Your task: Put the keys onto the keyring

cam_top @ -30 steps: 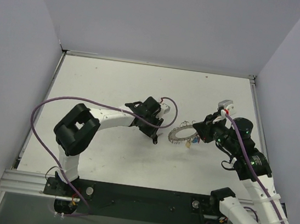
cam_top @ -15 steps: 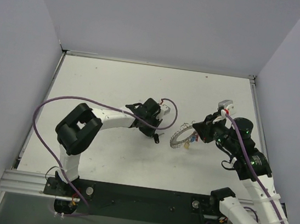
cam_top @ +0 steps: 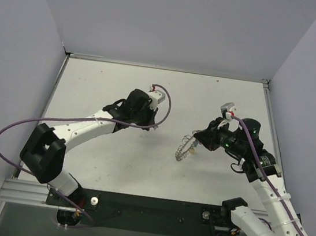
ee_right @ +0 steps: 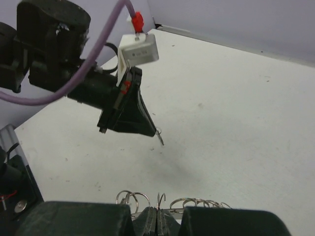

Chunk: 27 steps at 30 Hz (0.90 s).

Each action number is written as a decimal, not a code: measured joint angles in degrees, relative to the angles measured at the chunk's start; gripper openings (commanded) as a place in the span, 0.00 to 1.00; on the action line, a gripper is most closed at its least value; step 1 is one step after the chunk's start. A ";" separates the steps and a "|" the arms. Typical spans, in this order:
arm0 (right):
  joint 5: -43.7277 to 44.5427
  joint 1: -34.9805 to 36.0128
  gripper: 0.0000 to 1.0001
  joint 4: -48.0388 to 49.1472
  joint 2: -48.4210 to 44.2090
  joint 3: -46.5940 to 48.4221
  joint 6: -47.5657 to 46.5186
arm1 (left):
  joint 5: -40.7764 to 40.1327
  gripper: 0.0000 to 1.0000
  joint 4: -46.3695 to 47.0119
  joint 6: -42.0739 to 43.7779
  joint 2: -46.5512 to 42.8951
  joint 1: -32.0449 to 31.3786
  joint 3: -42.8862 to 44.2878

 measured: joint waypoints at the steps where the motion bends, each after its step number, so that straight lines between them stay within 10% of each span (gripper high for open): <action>1: -1.44 0.00 0.00 0.28 0.50 0.02 -0.02 | 0.02 0.00 0.00 0.39 -1.77 0.79 -0.35; 27: -26.40 18.27 0.00 -2.29 29.77 18.01 -8.07 | 8.20 0.00 9.88 19.67 -38.53 0.57 -18.23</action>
